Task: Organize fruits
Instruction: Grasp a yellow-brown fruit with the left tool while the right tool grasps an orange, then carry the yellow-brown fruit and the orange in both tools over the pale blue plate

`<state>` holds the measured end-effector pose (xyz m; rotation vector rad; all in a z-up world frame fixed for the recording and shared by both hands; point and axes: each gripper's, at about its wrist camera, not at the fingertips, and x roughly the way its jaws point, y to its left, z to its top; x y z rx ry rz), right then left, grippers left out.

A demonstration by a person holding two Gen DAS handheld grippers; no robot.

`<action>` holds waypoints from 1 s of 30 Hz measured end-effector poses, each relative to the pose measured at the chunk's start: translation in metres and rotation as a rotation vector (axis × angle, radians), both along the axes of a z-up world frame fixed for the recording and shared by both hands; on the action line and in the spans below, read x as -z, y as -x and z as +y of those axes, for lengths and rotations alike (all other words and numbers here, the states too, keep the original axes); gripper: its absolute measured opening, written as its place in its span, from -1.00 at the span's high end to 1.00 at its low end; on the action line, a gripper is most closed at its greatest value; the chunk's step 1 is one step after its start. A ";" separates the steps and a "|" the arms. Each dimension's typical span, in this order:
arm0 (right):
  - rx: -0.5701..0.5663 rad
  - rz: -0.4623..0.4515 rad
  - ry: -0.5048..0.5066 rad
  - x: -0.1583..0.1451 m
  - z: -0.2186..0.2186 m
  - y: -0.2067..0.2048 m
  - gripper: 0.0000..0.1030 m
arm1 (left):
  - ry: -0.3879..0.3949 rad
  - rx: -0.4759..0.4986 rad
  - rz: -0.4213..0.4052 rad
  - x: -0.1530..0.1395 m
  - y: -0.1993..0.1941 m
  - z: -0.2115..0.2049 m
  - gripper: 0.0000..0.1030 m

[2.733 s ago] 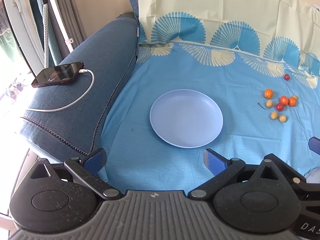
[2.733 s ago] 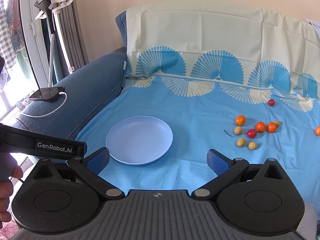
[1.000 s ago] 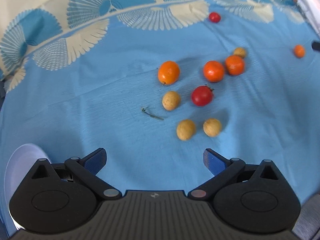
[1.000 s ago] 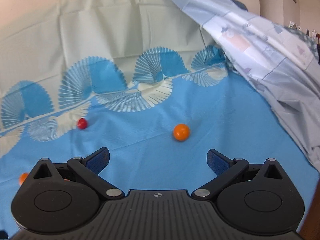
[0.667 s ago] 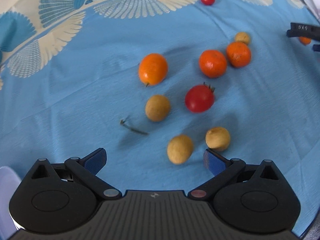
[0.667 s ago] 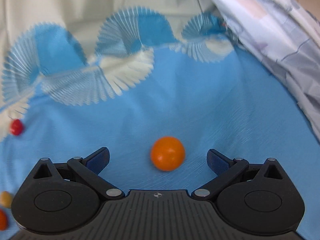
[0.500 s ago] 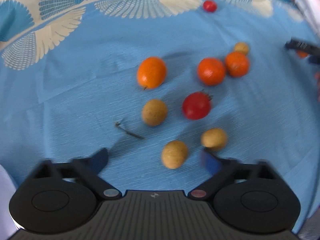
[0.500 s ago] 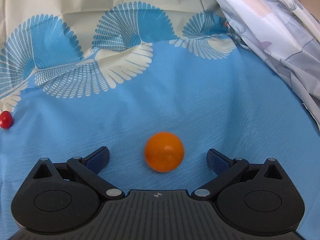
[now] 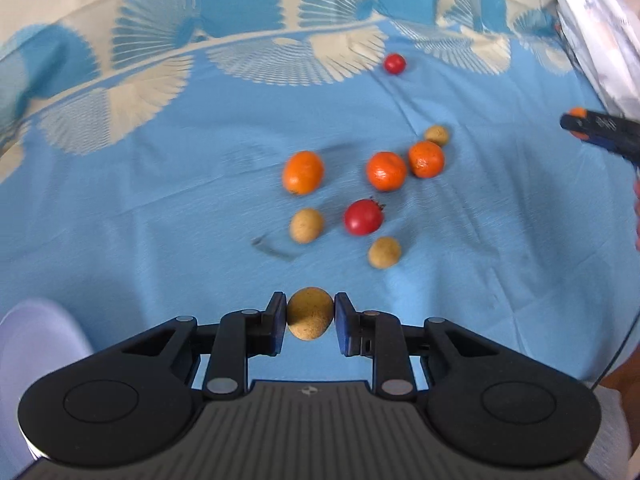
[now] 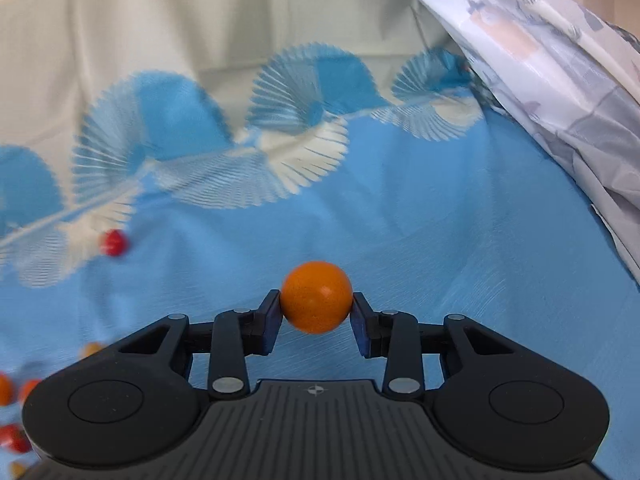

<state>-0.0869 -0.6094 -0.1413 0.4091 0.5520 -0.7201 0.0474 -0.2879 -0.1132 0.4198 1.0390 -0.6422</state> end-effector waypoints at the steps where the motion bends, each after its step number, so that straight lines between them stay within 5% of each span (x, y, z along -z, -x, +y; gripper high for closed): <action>1: -0.030 -0.025 -0.008 -0.012 0.018 0.006 0.26 | 0.006 -0.016 0.003 -0.008 0.004 0.010 0.45; 12: -0.353 -0.225 -0.061 -0.109 0.240 0.063 0.25 | 0.009 -0.217 -0.049 -0.092 0.056 0.155 0.45; 21: -0.560 -0.173 -0.082 -0.125 0.362 0.077 0.25 | 0.059 -0.334 -0.093 -0.119 0.103 0.262 0.45; 30: -0.663 -0.121 -0.047 -0.126 0.441 0.099 0.25 | 0.127 -0.380 -0.110 -0.123 0.133 0.315 0.45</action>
